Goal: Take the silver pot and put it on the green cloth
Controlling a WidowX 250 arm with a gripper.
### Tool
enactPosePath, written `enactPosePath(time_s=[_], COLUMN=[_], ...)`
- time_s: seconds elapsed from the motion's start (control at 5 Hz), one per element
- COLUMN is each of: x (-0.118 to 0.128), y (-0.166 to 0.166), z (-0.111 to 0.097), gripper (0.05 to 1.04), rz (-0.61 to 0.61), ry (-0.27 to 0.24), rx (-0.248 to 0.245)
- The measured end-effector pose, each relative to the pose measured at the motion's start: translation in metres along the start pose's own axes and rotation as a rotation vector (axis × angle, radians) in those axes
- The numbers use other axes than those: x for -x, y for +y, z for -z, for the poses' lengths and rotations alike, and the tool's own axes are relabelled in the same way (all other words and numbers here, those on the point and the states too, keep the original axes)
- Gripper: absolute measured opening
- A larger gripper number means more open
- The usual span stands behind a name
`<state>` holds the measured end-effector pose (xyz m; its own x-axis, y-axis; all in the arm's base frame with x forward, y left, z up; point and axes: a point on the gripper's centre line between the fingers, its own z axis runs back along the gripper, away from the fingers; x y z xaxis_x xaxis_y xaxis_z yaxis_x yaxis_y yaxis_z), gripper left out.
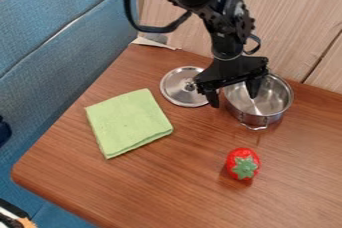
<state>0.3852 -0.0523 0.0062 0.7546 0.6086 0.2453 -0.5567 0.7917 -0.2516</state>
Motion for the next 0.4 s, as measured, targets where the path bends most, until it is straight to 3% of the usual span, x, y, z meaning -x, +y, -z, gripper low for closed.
enactPosePath(time_s=[0.2, 0.4], x=[0.0005, 0.0014], y=[-0.0009, -0.0014], z=[0.0060, 0.0062], gripper=[0.688, 0.381], rz=[0.028, 0.031], ry=[-0.009, -0.014], rx=[-0.069, -0.079])
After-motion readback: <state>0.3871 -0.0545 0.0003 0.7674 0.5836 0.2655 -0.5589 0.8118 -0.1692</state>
